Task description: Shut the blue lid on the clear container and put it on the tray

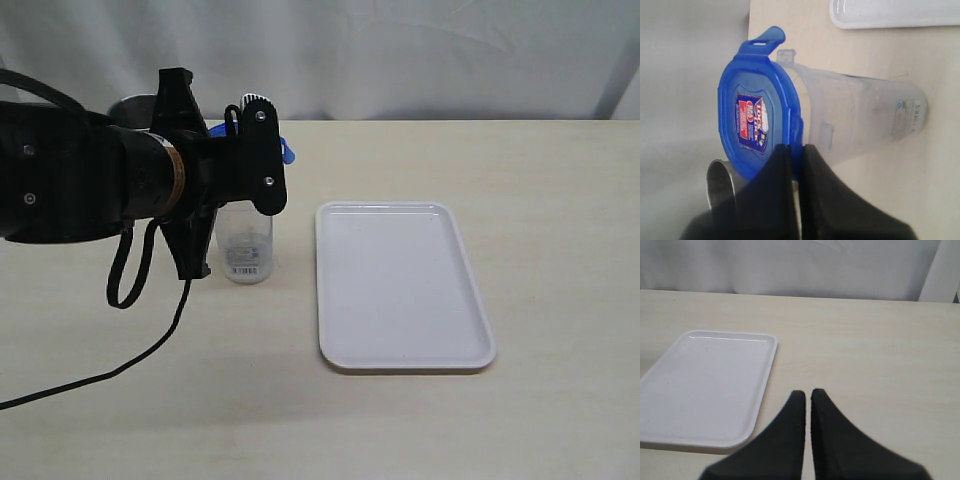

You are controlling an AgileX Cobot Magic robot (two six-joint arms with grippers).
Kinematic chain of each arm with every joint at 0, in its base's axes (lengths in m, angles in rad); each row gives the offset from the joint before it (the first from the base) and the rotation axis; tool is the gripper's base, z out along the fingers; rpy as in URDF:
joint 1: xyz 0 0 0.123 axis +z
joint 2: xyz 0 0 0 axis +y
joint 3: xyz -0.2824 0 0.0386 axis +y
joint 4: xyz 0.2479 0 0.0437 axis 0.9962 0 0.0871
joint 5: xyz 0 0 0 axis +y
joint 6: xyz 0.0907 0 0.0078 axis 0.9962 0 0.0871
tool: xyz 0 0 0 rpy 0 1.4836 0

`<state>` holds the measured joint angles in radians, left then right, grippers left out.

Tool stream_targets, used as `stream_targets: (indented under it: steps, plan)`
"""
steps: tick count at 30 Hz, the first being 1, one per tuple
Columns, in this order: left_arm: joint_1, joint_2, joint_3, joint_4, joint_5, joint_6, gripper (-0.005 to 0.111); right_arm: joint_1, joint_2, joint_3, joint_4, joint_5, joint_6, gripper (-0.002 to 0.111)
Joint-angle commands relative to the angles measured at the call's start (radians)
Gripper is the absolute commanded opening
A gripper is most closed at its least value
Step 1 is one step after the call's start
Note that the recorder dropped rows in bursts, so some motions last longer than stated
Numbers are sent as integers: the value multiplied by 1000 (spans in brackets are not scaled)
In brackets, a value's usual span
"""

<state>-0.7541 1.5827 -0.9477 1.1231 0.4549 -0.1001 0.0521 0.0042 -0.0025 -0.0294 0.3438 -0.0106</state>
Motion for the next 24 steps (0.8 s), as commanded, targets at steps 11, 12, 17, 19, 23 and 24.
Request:
stream_targets:
  steps: [11,12,17,19,23,24]
  plan:
    - [-2,-47,6,-18,18,-2,25,-3,-4,3,-1,-2,4,5]
    - [-2,-47,6,-18,18,-2,29,-3,-4,3,-1,-2,4,5]
    - [-2,-47,6,-20,14,-2,34,-3,-4,3,-1,-2,4,5]
    - [-2,-47,6,-20,14,-2,34,-3,-4,3,-1,-2,4,5]
    - [-2,-47,6,-46,-10,-2,34,-3,-4,3,-1,-2,4,5]
    - [-2,-47,6,-46,-13,-2,34,-3,-4,3,-1,-2,4,5]
